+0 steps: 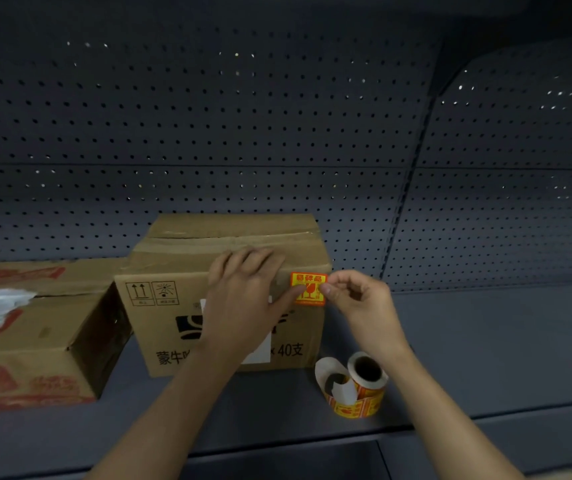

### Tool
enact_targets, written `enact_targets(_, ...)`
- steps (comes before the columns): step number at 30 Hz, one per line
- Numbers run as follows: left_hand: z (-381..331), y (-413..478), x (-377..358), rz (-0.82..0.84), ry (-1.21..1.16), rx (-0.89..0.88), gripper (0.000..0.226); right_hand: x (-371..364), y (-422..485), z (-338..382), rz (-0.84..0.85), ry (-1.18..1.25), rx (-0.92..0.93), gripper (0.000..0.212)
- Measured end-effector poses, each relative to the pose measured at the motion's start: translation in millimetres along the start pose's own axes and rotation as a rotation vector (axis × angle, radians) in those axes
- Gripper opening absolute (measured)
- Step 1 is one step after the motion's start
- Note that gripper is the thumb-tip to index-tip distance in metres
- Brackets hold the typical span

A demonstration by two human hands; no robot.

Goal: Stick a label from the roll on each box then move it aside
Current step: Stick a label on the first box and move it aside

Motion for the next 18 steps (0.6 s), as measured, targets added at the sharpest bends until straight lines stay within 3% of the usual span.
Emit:
enact_targets(6,-1.4,0.6,-3.2,-0.070,-0.036,0.066,0.054,-0.9,1.3,-1.7,-0.014,-0.023,0.009,0.011)
enact_targets(15,-0.5,0.9,-4.6,-0.133,-0.091,0.103,0.047,1.2,-5.4,2.4,-0.141,-0.123,0.057,0.007)
enact_targets(18,-1.4,2.3,-4.0,-0.134,-0.096,0.112,0.048,6.4,-5.8,5.1,-0.187,-0.131,0.062,0.017)
Point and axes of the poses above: each hand's wrist, its own y-axis towards the middle knuckle, its own x-axis out of the back of the hand, z = x × y, the point moved 4 cm from there along y, towards the middle knuckle, and after that the axes turned 12 degrees about -z, right-handed, at the moved point
